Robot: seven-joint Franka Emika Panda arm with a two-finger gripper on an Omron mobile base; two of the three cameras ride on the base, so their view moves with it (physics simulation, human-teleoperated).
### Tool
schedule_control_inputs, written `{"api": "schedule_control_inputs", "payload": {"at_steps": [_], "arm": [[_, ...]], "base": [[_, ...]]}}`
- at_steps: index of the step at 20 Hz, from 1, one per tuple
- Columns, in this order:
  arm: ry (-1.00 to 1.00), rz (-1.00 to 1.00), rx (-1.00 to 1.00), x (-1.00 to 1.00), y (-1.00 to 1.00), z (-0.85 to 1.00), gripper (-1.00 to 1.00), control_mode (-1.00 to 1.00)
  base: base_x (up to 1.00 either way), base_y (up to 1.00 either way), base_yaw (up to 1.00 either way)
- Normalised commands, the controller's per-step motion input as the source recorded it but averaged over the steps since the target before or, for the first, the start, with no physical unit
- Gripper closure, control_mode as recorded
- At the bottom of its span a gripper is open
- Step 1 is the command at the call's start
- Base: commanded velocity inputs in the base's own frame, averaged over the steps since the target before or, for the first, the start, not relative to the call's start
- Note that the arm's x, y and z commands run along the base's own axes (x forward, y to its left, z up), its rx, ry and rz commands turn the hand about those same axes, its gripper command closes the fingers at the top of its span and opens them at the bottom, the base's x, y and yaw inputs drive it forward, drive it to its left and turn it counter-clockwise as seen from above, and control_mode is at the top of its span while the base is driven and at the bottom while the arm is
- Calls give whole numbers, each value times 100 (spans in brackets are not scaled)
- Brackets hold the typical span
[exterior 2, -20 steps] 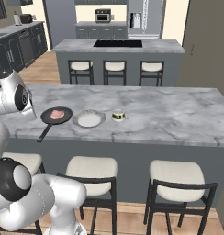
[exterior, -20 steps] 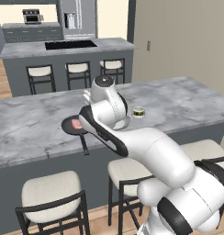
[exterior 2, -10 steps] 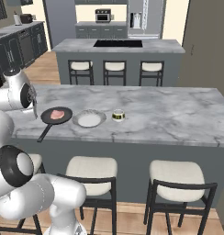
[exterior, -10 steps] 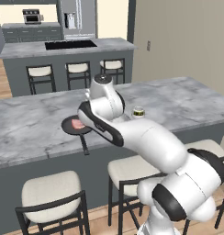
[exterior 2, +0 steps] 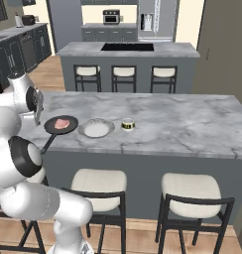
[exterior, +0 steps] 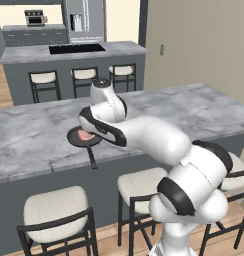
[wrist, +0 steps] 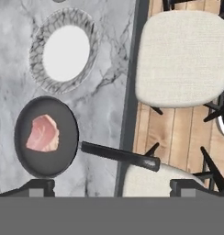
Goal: Pick up the pan with the steak in it and place it on the dining table. Then place the steak on the plate.
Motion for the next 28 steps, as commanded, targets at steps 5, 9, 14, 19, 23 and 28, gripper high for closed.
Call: {"api": "schedule_control_inputs", "payload": {"at_steps": [5,9,14,19,23,28], "arm": [[0,0,0,0,0,-1,-100,-100],[0,-3,0,0,0,-12,-100,-100],[2,-9,5,0,-1,-22,-100,-100],[2,-10,3,7,-1,-19,-100,-100],[2,-9,0,24,0,-13,-100,-100],[5,-9,0,36,0,-14,-100,-100]], "base": [[0,0,0],[0,0,0],[0,0,0],[0,0,0],[0,0,0],[0,0,0]]}}
